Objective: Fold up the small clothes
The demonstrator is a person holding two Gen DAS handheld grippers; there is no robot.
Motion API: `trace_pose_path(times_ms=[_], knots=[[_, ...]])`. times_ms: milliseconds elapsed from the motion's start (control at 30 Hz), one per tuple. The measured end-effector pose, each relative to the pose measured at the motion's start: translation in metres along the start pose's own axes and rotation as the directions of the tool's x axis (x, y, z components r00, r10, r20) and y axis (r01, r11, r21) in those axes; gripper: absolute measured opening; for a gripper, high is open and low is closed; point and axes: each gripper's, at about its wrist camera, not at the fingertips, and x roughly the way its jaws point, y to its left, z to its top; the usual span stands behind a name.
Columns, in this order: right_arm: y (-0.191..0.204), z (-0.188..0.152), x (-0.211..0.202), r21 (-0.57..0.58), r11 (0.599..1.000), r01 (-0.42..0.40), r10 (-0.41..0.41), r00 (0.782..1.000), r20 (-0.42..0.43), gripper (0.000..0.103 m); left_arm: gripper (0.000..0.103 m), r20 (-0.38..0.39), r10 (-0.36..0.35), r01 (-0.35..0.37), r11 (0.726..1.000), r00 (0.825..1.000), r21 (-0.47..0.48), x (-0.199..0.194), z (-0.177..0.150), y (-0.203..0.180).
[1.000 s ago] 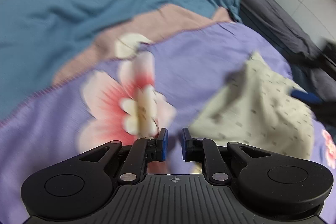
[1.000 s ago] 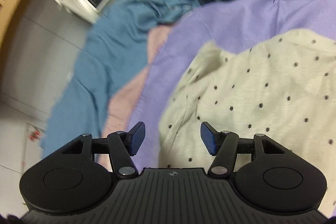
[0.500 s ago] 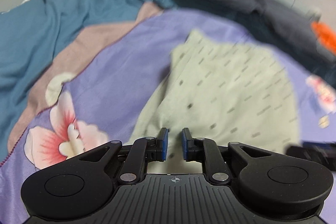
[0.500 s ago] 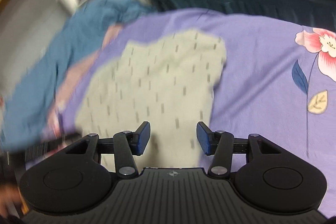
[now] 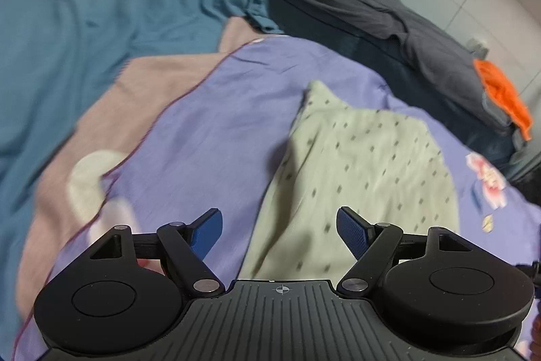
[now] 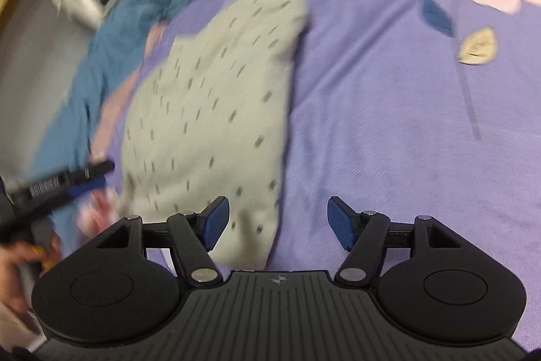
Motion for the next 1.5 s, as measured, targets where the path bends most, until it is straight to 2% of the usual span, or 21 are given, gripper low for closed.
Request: trace_pose_path(times_ms=[133,233,333,433,533,600,700,767,867,900,933,1000,1067,1133,1267,1400,1500], knots=[[-0.029,0.026,-0.009,0.154,0.983,-0.096,0.087,0.994,0.062,0.07,0.103,-0.043,-0.095,0.097,0.995,0.994,0.032,0.033,0.023,-0.006],[-0.037,0.039,-0.004,0.2,0.968,-0.151,0.136,0.987,0.085,0.069,0.103,-0.102,-0.126,0.133,0.989,0.987,0.063,0.061,0.034,-0.011],[-0.036,0.049,0.012,0.213,0.961,-0.175,0.166,0.984,0.06,0.068,0.103,-0.131,-0.158,0.165,0.985,0.979,0.042,0.079,0.043,-0.007],[-0.032,0.053,0.028,0.21,0.961,-0.182,0.177,0.983,0.041,0.067,0.103,-0.129,-0.245,0.247,0.969,0.961,0.003,0.087,0.049,-0.003],[-0.028,0.06,0.045,0.216,0.957,-0.192,0.19,0.981,0.033,0.066,0.103,-0.147,-0.313,0.318,0.948,0.938,0.01,0.097,0.051,-0.009],[-0.023,0.065,0.056,0.225,0.954,-0.201,0.197,0.98,0.037,0.062,0.103,-0.163,-0.321,0.329,0.944,0.933,0.022,0.106,0.05,-0.015],[-0.017,0.075,0.074,0.251,0.946,-0.205,0.201,0.979,0.042,0.057,0.103,-0.14,-0.316,0.327,0.943,0.938,0.066,0.112,0.047,-0.024],[-0.015,0.08,0.084,0.273,0.939,-0.208,0.2,0.978,0.06,0.054,0.103,-0.14,-0.325,0.334,0.941,0.935,0.045,0.116,0.048,-0.027],[-0.01,0.086,0.097,0.304,0.927,-0.218,0.201,0.976,0.085,0.053,0.092,-0.154,-0.331,0.337,0.942,0.931,0.012,0.123,0.048,-0.029],[-0.01,0.087,0.099,0.313,0.924,-0.218,0.197,0.976,0.096,0.051,0.091,-0.159,-0.333,0.34,0.94,0.929,0.015,0.124,0.047,-0.032],[-0.008,0.088,0.1,0.318,0.925,-0.208,0.184,0.977,0.104,0.044,0.089,-0.159,-0.327,0.336,0.942,0.931,0.029,0.123,0.047,-0.036],[-0.006,0.086,0.102,0.33,0.927,-0.176,0.145,0.983,0.116,0.032,0.079,-0.165,-0.316,0.326,0.944,0.934,0.04,0.122,0.045,-0.043],[-0.003,0.083,0.099,0.33,0.931,-0.153,0.116,0.985,0.129,0.022,0.069,-0.173,-0.316,0.327,0.944,0.933,0.04,0.119,0.043,-0.048],[0.003,0.079,0.093,0.31,0.941,-0.138,0.098,0.985,0.143,0.012,0.065,-0.155,-0.311,0.323,0.944,0.938,0.062,0.111,0.042,-0.056],[0.02,0.069,0.065,0.236,0.965,-0.112,0.066,0.979,0.194,0.011,0.063,-0.125,-0.347,0.361,0.926,0.929,0.114,0.086,0.039,-0.077],[0.037,0.059,0.025,0.123,0.99,-0.07,0.037,0.966,0.255,0.01,0.063,-0.102,-0.397,0.409,0.897,0.912,0.167,0.059,0.037,-0.107],[0.039,0.048,-0.012,0.104,0.992,-0.076,0.039,0.947,0.318,0.01,0.063,-0.103,-0.442,0.454,0.87,0.891,0.192,0.039,0.032,-0.131]])
